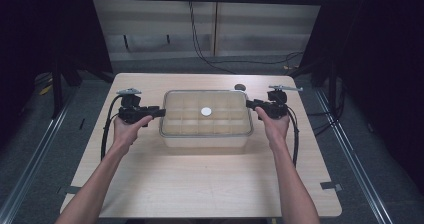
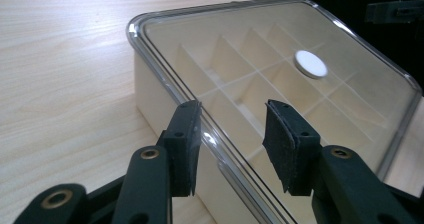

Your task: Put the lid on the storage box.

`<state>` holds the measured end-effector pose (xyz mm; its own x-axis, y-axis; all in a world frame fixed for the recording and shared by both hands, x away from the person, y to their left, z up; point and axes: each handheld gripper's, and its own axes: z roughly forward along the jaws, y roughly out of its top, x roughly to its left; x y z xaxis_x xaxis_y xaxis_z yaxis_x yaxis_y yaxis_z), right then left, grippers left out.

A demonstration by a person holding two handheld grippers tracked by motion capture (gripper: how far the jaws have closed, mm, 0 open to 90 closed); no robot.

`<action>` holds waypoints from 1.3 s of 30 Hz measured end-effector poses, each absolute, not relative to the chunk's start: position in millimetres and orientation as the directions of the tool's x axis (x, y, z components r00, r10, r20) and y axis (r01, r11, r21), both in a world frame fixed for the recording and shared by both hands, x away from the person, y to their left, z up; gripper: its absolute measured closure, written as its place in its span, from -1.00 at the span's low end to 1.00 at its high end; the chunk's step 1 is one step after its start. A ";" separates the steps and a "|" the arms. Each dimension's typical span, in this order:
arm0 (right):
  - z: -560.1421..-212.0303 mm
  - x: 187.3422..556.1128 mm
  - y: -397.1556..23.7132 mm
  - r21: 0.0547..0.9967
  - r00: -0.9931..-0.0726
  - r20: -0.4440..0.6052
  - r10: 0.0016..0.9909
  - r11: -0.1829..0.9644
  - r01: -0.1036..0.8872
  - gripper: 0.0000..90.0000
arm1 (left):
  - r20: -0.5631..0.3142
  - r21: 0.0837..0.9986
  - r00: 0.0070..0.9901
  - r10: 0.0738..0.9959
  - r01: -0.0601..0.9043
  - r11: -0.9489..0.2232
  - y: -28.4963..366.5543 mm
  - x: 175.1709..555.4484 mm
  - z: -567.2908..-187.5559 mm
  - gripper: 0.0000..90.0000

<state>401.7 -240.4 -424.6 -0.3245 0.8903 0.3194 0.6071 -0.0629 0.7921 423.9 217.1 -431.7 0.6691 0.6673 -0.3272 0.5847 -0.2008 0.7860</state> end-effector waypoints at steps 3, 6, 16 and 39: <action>-419.1 390.0 -239.9 0.802 -0.353 0.312 0.882 -0.045 0.596 0.27 | -0.329 0.809 0.675 0.660 0.563 -0.172 219.5 412.9 -430.6 0.28; -415.5 378.9 -240.4 0.813 -0.369 0.319 0.873 -0.052 0.580 0.23 | -0.303 0.809 0.691 0.657 0.550 -0.206 219.1 404.7 -428.7 0.27; -411.8 340.9 -236.4 0.829 -0.441 0.305 0.844 -0.007 0.560 -0.09 | -0.267 0.811 0.707 0.655 0.532 -0.243 227.4 373.6 -418.1 0.04; -413.9 260.1 -255.7 0.840 -0.457 0.266 0.849 0.028 0.542 -0.24 | -0.198 0.789 0.712 0.674 0.524 -0.322 250.3 308.6 -424.6 -0.15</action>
<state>260.1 -255.7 -413.9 -0.4569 0.8487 0.2665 0.5415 0.0277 0.8402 308.6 250.3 -424.6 0.7121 0.6736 -0.1980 0.5239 -0.3219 0.7886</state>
